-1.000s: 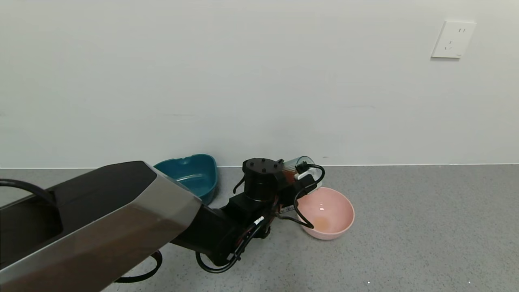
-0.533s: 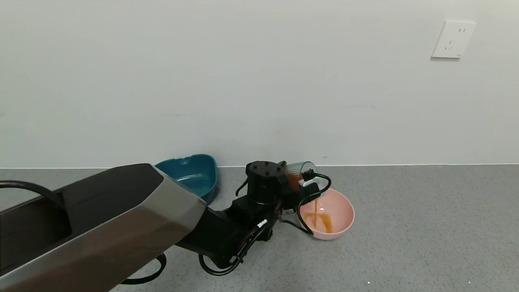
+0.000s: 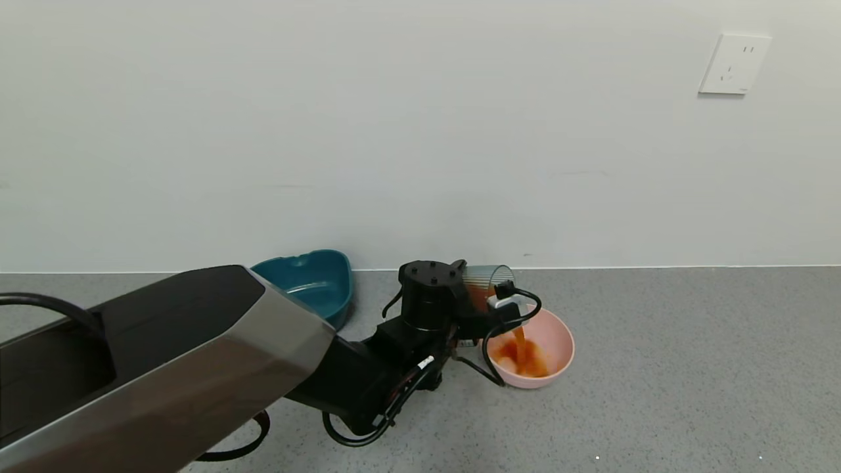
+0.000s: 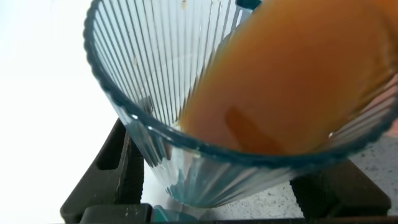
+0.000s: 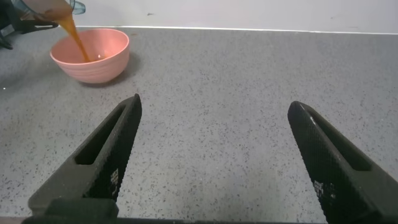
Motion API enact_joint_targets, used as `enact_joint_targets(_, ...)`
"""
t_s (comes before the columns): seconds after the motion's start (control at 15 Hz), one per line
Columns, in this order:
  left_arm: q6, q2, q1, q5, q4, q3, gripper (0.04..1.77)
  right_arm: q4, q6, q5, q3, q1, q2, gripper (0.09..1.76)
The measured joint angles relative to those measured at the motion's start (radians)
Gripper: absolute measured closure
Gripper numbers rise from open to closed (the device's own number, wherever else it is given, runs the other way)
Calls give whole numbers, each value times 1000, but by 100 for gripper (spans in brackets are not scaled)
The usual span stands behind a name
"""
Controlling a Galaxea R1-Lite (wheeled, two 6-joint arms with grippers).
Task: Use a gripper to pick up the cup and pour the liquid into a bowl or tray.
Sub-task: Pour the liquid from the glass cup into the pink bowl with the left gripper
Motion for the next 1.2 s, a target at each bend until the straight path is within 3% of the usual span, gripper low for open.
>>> enact_joint_targets(0.6, 107, -3, 1, 2, 8, -4, 51, 0, 0, 0, 0, 0, 0, 14)
enact_joint_targets(1.2, 191, -3, -6, 73, 0, -4, 51, 0, 0, -1, 0, 0, 0, 14)
